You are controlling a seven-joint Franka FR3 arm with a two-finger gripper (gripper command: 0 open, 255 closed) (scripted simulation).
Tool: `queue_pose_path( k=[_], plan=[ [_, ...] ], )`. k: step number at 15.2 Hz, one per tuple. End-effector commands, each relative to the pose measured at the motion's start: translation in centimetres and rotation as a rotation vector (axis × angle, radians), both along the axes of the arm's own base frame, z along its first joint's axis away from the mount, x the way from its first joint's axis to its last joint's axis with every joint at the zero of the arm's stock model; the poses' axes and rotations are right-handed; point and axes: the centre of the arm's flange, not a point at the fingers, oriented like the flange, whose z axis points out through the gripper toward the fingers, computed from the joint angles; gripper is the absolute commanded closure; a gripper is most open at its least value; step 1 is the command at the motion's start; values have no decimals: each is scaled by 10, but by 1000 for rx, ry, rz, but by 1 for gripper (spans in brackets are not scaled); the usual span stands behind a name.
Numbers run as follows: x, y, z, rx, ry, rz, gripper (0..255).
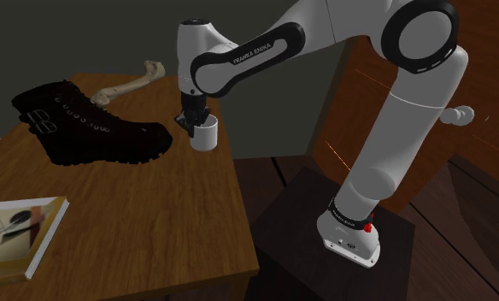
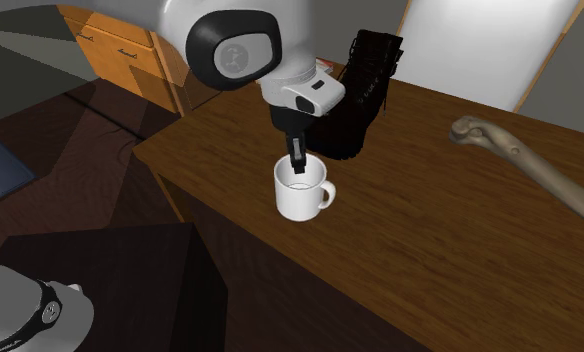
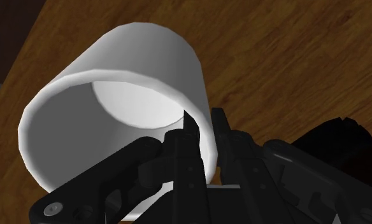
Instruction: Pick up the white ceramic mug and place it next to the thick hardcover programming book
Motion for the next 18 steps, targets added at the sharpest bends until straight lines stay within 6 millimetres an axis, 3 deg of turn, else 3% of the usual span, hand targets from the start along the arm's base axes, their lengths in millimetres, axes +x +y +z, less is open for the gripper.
queue_pose_path(
  k=[1,18],
  plan=[
    [0,0,10,0,0,0,255],
    [0,0,100,0,0,0,255]
  ],
)
